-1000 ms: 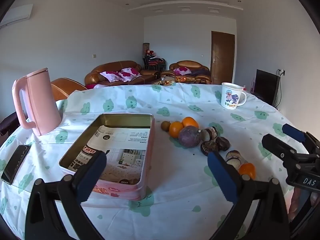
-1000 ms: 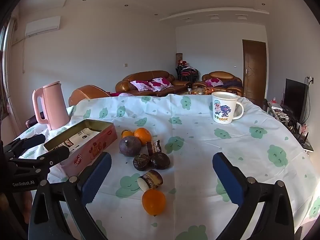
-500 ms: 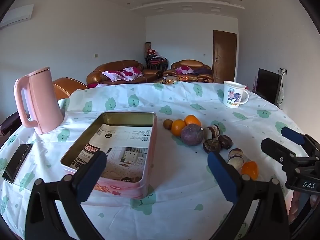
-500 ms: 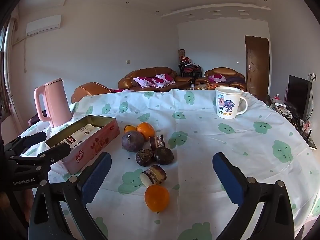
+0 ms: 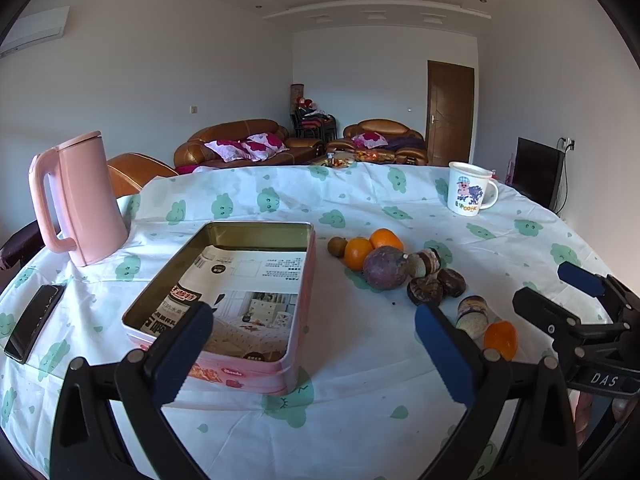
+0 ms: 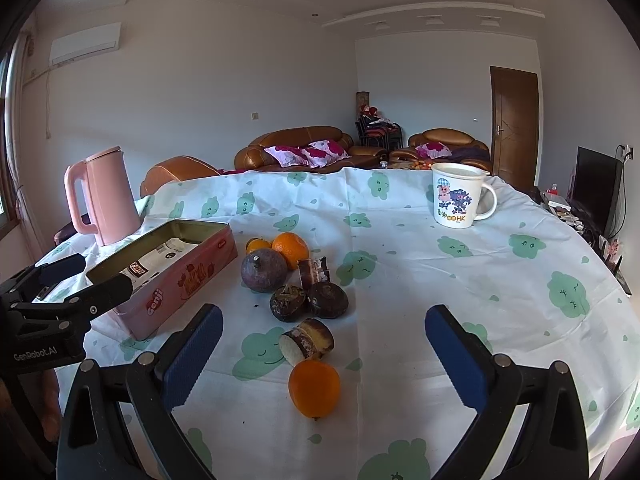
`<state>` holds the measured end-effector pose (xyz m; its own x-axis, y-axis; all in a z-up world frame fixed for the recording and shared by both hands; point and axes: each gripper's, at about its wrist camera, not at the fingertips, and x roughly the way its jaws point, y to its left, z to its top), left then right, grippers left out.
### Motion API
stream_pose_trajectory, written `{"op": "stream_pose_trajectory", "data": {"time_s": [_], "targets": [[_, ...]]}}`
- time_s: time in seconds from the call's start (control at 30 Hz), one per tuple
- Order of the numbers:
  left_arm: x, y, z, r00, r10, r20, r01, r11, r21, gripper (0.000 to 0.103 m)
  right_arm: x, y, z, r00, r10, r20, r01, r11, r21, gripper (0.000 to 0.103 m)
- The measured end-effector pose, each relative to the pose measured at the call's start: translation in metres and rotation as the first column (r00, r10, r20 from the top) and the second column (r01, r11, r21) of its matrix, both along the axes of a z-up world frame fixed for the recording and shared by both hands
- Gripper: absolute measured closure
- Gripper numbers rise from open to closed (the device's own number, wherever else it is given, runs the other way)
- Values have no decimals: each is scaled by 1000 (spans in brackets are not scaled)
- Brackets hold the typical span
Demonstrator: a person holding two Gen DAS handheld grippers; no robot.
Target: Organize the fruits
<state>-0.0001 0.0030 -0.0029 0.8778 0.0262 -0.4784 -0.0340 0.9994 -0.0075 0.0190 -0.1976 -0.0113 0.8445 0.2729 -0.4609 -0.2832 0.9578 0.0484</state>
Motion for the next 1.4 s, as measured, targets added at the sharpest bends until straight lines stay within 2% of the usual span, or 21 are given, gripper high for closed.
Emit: {"op": "stream_pose_trajectory", "data": {"time_s": [1.4], "targets": [[-2, 1, -1, 1000, 1, 0, -1, 1000, -1, 0, 0, -1, -4, 1000, 8, -13, -8, 1000, -8, 1]]}}
